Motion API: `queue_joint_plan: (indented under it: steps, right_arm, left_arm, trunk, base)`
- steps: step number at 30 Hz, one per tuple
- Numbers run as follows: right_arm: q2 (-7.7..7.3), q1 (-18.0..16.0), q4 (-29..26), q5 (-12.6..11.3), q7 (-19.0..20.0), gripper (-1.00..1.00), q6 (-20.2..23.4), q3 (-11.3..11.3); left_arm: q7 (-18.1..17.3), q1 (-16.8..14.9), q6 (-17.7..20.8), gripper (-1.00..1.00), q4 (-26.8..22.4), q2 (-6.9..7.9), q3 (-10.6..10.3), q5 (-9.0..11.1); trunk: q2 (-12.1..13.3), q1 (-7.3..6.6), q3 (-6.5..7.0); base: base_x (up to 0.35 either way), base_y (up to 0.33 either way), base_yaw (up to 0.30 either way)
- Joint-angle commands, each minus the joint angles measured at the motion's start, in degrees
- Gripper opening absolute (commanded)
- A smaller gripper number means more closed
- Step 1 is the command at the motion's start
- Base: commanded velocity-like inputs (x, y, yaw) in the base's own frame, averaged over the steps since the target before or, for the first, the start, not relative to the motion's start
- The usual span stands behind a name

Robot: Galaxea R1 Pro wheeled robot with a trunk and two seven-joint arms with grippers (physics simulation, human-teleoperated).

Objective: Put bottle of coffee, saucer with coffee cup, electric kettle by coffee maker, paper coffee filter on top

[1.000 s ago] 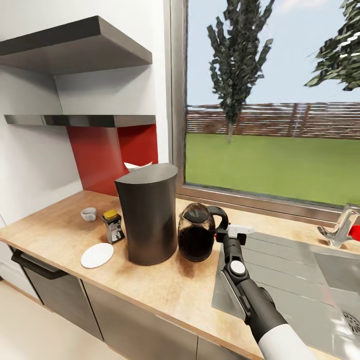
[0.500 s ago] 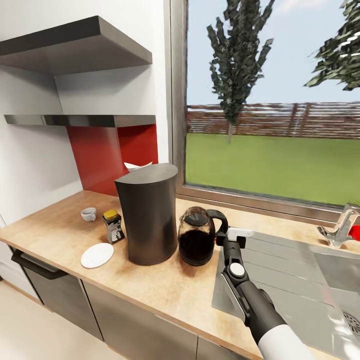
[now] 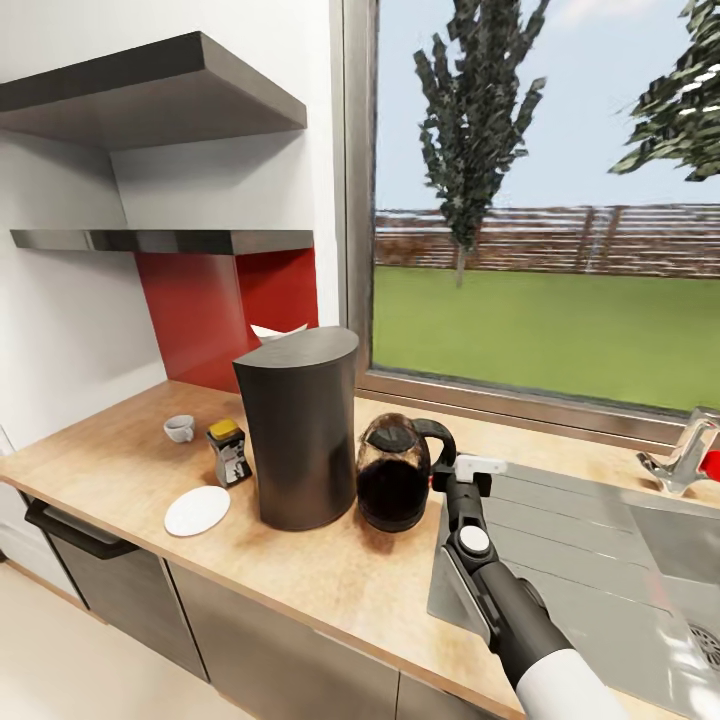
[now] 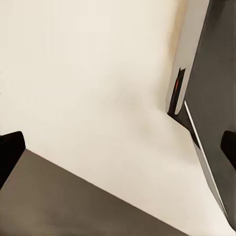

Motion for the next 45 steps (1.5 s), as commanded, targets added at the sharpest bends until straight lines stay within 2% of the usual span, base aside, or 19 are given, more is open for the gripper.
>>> queue_joint_plan:
  steps: [1,11,12,45]
  right_arm:
    - [0.01,-0.1,0.0,0.0,-0.3,-1.00,-0.3,0.1]
    - [0.04,-0.1,0.1,0.0,-0.3,-1.00,-0.3,0.2]
    - [0.04,-0.1,0.1,0.0,-0.3,1.00,-0.3,0.2]
    - [0.04,-0.1,1.4,0.0,-0.3,1.00,-0.3,0.3]
  left_arm:
    - [0.1,0.0,-0.1,1.00,0.0,0.00,0.4,-0.5]
    - [0.1,0.0,-0.1,1.00,0.0,0.06,0.4,-0.5]
    - [0.1,0.0,-0.1,1.00,0.0,0.06,0.4,-0.4]
    - [0.2,0.0,-0.1,1.00,0.0,-0.15,0.3,-0.5]
  trunk:
    - [-0.1,0.01,-0.06]
    - [-0.1,0.01,-0.06]
    - [-0.1,0.01,-0.06]
    - [-0.1,0.01,-0.06]
  base:
    - [0.000,0.000,0.000]
    - [0.000,0.000,0.000]
    - [0.000,0.000,0.000]
    - [-0.005,0.000,0.000]
